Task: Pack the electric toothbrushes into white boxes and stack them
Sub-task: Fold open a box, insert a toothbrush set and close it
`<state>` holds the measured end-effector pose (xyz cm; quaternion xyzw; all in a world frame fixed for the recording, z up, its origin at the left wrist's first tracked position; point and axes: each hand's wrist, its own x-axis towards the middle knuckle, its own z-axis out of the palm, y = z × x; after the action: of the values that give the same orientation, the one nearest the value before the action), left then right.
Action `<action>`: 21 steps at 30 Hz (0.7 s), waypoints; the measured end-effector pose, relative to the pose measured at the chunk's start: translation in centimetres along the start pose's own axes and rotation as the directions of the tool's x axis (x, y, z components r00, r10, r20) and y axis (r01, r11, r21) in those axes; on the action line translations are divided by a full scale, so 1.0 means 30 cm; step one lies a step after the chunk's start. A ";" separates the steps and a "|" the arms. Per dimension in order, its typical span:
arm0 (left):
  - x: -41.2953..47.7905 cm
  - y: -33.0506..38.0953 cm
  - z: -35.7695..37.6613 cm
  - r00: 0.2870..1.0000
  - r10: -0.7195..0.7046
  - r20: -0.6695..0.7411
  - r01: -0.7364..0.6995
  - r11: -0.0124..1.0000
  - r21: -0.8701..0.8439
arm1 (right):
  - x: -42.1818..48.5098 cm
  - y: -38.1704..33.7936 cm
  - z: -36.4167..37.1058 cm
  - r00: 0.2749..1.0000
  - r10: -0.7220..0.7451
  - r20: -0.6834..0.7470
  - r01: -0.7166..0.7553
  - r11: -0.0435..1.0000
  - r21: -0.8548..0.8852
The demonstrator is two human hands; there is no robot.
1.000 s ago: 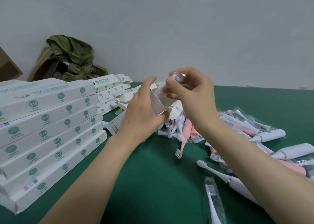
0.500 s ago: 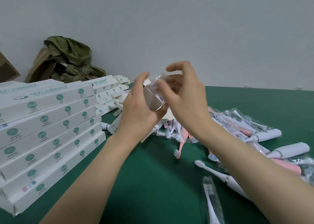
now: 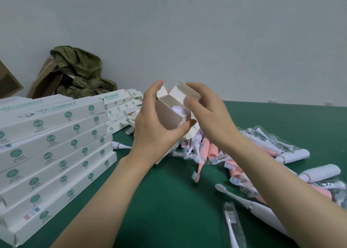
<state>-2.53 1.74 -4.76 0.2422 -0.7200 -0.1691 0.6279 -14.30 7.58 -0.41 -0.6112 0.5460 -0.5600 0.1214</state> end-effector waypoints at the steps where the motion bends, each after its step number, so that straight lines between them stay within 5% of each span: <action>1: -0.002 0.002 -0.001 1.000 -0.021 0.017 0.021 1.000 -0.022 | 0.001 -0.001 0.002 0.997 0.048 0.062 -0.053 0.995 0.085; 6: 0.005 -0.002 -0.005 0.998 -0.015 0.068 0.015 1.000 0.005 | 0.001 0.007 0.004 0.998 0.032 0.047 -0.043 0.966 0.254; 12: -0.004 0.007 0.008 0.991 0.114 0.066 -0.117 0.992 0.038 | -0.021 0.013 0.014 0.997 -0.078 -0.015 0.080 0.984 0.162; 17: 0.008 -0.003 -0.003 0.966 0.214 0.141 -0.228 0.970 0.087 | -0.016 0.014 -0.004 0.999 0.022 0.025 -0.030 0.917 0.397; 21: 0.007 0.000 0.007 0.970 0.174 0.168 -0.194 0.974 0.117 | -0.025 0.023 -0.004 0.999 0.036 0.011 -0.038 0.924 0.382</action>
<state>-2.76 1.60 -4.63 0.2015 -0.7962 -0.0802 0.5648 -14.60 7.98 -1.32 -0.5665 0.4378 -0.6521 0.2494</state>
